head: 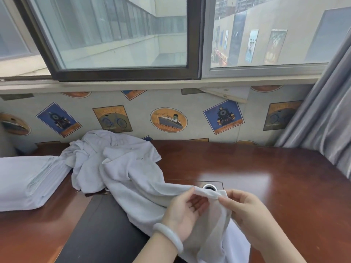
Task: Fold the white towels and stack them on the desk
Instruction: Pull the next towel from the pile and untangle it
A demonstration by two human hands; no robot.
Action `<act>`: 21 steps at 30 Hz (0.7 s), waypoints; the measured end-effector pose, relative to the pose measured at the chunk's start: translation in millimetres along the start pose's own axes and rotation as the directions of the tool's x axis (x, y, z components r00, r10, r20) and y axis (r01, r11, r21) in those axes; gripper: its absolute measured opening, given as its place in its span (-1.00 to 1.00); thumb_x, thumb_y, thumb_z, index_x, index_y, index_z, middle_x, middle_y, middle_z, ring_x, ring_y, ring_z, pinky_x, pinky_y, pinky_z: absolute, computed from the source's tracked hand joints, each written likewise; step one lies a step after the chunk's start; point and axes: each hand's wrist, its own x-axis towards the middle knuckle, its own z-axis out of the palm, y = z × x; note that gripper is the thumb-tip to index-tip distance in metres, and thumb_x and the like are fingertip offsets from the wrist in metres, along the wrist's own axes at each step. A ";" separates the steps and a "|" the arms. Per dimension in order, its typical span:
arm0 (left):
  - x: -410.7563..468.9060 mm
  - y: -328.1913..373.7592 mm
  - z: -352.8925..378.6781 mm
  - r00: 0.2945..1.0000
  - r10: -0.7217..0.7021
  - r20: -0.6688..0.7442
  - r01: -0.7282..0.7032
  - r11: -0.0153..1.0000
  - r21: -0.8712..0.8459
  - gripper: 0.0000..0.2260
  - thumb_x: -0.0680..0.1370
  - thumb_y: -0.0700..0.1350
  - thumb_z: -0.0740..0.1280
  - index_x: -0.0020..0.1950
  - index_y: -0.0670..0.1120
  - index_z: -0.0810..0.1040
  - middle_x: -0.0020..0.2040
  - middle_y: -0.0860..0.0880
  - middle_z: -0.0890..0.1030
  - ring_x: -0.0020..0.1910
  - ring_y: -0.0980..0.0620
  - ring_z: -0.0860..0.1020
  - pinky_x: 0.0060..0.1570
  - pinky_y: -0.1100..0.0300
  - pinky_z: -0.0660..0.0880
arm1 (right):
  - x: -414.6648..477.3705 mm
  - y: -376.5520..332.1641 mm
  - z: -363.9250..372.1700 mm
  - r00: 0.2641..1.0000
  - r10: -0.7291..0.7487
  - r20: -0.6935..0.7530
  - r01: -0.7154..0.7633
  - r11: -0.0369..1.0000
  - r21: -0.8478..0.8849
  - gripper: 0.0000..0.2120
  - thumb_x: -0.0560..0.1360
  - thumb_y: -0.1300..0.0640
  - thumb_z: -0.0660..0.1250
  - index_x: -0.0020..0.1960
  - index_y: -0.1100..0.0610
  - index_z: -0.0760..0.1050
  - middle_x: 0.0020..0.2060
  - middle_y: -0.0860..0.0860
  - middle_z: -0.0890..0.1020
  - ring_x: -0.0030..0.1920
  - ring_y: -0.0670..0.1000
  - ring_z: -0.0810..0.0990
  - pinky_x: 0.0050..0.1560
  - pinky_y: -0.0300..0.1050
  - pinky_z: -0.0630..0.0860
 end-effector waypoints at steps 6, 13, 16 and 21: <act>61.2 44.6 -26.1 0.933 0.071 -0.352 -0.043 0.995 0.085 -0.82 0.54 -0.46 0.24 0.12 -0.35 0.46 -0.06 -0.23 0.57 -0.14 -0.21 0.57 -0.23 -0.05 0.61 | -20.7 -30.2 -24.1 0.995 0.005 0.096 -0.023 0.981 0.193 -0.75 0.17 0.23 0.53 -0.21 0.33 0.61 -0.27 0.30 0.58 -0.37 0.12 0.57 -0.38 -0.17 0.54; 73.7 70.5 -40.7 0.792 0.537 -0.289 0.055 0.409 0.911 -0.76 0.67 -0.26 0.08 0.29 -0.23 0.42 0.24 -0.22 0.51 -0.03 0.02 0.48 0.08 0.25 0.46 | -16.1 -31.4 -37.0 0.991 0.105 -0.083 -0.103 0.994 0.026 -0.91 0.42 0.33 0.42 -0.16 0.38 0.63 -0.24 0.28 0.61 -0.35 0.08 0.57 -0.36 -0.21 0.52; 30.9 49.8 -13.7 0.849 0.528 0.028 -0.246 0.348 0.904 -0.87 0.68 -0.17 0.15 0.02 -0.13 0.47 0.04 -0.05 0.53 0.06 0.01 0.45 -0.02 0.28 0.32 | 4.4 -22.7 -17.7 0.968 -0.024 -0.249 -0.021 0.984 -0.176 -0.87 0.49 0.30 0.39 -0.18 0.31 0.68 -0.34 0.18 0.65 -0.41 -0.01 0.58 -0.37 -0.30 0.49; -34.5 23.6 8.7 0.878 0.345 0.333 -0.475 0.722 0.504 -0.84 0.63 -0.13 0.29 0.01 -0.05 0.67 -0.02 0.08 0.70 0.02 0.20 0.60 0.00 0.39 0.47 | 31.2 -6.3 24.9 0.957 -0.088 -0.275 0.066 0.994 -0.089 -0.86 0.51 0.23 0.40 -0.17 0.21 0.70 -0.28 0.17 0.69 -0.29 0.05 0.59 -0.17 -0.08 0.51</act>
